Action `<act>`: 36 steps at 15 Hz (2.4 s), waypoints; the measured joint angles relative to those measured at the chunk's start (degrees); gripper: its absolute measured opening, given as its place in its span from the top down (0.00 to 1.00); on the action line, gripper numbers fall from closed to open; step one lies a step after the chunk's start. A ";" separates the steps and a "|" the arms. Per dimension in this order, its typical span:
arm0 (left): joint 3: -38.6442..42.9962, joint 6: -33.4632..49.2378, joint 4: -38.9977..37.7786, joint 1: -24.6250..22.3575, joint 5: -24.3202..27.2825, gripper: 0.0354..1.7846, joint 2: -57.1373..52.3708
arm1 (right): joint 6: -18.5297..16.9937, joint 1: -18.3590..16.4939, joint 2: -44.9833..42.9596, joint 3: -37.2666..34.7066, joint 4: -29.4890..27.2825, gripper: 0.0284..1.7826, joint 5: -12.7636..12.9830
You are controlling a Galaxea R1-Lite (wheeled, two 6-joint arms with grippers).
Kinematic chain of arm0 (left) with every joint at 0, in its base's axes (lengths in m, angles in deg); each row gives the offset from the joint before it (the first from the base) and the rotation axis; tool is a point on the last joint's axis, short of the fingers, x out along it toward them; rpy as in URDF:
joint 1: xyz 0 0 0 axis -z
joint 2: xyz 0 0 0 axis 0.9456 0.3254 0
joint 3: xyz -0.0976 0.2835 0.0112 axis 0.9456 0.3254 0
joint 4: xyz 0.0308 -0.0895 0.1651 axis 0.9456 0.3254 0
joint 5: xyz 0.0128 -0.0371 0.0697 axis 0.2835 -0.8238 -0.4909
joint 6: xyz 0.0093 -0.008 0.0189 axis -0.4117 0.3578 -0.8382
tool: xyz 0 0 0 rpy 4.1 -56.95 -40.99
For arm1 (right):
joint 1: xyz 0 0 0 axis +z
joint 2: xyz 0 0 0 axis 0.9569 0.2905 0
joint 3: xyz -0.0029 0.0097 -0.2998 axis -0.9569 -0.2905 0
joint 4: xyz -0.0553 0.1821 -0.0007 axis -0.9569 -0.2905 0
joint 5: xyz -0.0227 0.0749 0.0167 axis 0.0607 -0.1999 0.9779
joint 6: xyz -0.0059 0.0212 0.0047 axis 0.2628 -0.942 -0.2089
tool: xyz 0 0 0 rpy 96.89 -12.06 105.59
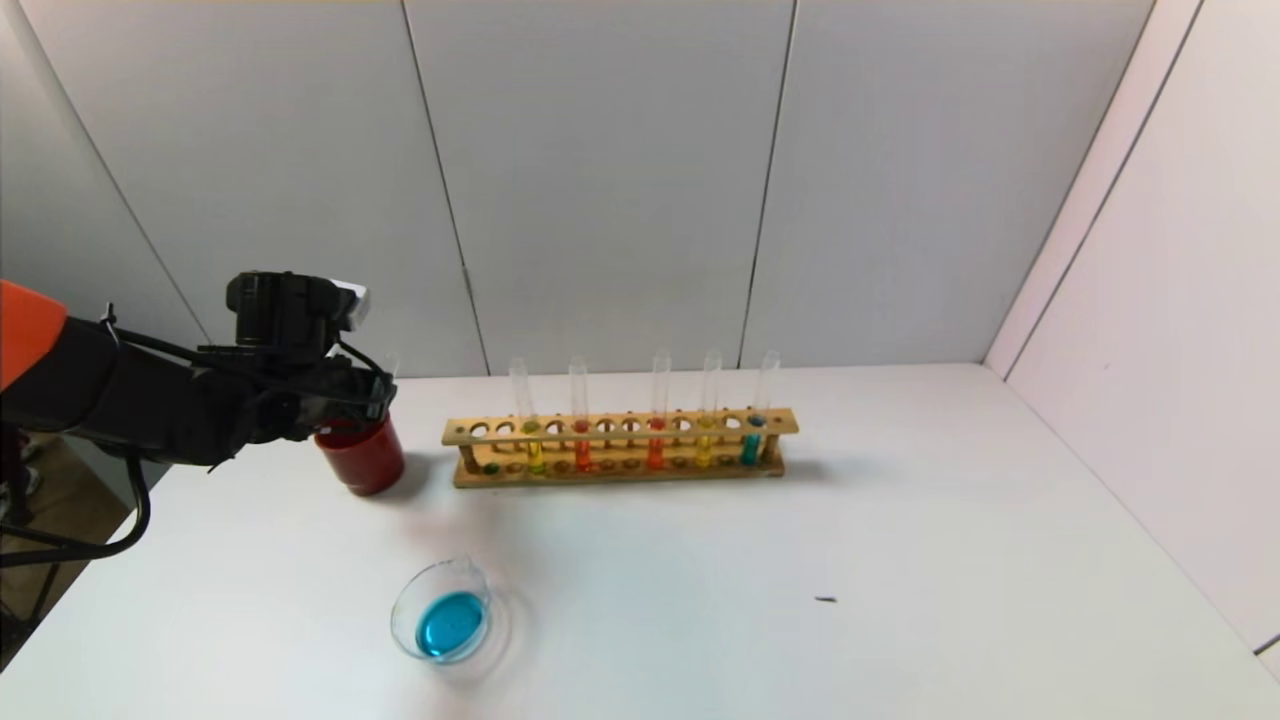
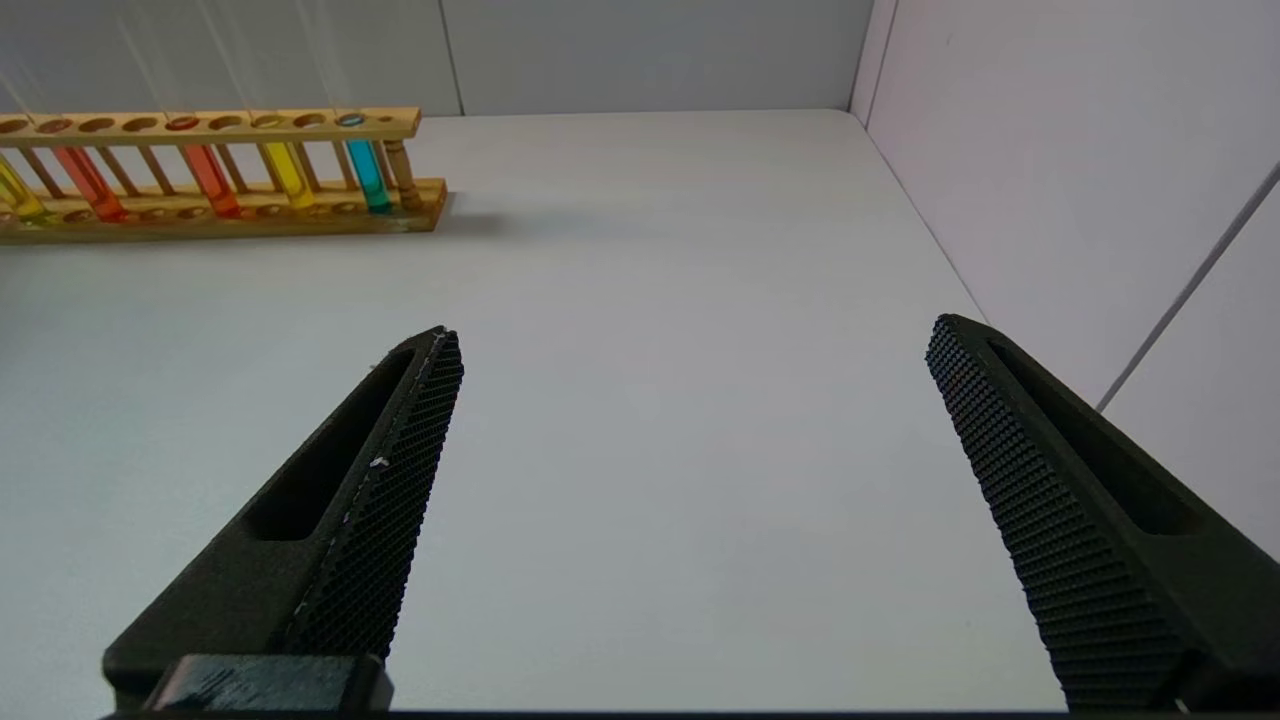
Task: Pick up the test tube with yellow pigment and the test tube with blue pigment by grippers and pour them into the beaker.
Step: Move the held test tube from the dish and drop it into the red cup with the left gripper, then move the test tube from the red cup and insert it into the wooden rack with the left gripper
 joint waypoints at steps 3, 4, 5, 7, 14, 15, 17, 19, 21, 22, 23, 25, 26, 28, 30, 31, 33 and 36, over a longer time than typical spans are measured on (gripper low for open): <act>4.44 -0.04 -4.60 0.35 0.02 0.08 -3.11 | 0.00 0.00 0.00 0.00 0.00 0.05 0.00; 6.01 -0.01 -5.10 0.66 0.02 0.05 -4.66 | 0.00 0.00 0.00 0.00 0.00 0.05 -0.02; 7.61 0.13 -5.23 1.16 0.02 0.03 -6.17 | 0.00 0.00 0.00 0.00 0.00 0.05 -0.02; 11.43 1.10 -5.51 2.97 -0.15 0.02 -9.42 | 0.02 0.00 0.00 0.00 0.00 0.05 -0.02; 22.86 10.70 -8.90 16.12 -4.13 0.02 -18.05 | 0.00 0.00 0.00 0.00 0.00 0.05 0.00; 23.99 11.45 -10.61 18.19 -4.89 0.02 -18.47 | 0.02 0.00 0.00 0.00 0.00 0.05 -0.02; 25.17 13.04 -14.80 21.44 -7.75 0.02 -17.82 | 0.00 0.00 0.00 0.00 0.00 0.05 -0.02; 25.44 13.59 -18.21 23.83 -9.74 0.02 -15.76 | 0.02 0.00 0.00 0.00 0.00 0.05 0.00; 24.67 13.65 -21.22 24.81 -11.36 0.02 -12.95 | 0.02 0.00 0.00 0.00 0.00 0.05 -0.02; 23.98 13.71 -22.71 25.05 -11.82 0.02 -11.08 | 0.00 0.00 0.00 0.00 0.00 0.05 -0.02; 23.05 13.74 -24.13 25.21 -11.97 0.02 -9.25 | 0.00 0.00 0.00 0.00 0.00 0.05 -0.02; 20.26 13.71 -25.64 25.27 -12.15 0.02 -5.53 | 0.02 0.00 0.00 0.02 0.00 0.05 -0.02; 18.69 13.74 -25.75 25.27 -12.30 0.02 -3.91 | 0.02 0.00 0.00 0.02 0.00 0.05 -0.02; 15.34 13.59 -25.44 25.27 -12.98 0.02 -1.21 | 0.02 0.00 0.00 0.02 0.00 0.05 -0.02; 12.59 13.49 -24.89 25.19 -13.24 0.02 0.59 | 0.02 0.00 0.00 0.02 0.00 0.05 -0.02; 11.30 13.39 -24.81 24.97 -13.24 0.02 1.38 | 0.02 0.00 0.00 0.02 0.00 0.05 0.00; 9.09 13.26 -24.75 24.70 -13.31 0.02 2.76 | 0.00 0.00 0.00 0.02 0.00 0.05 -0.02; 6.27 13.26 -25.00 24.28 -13.04 0.02 4.85 | 0.04 0.00 0.00 0.02 0.00 0.05 0.00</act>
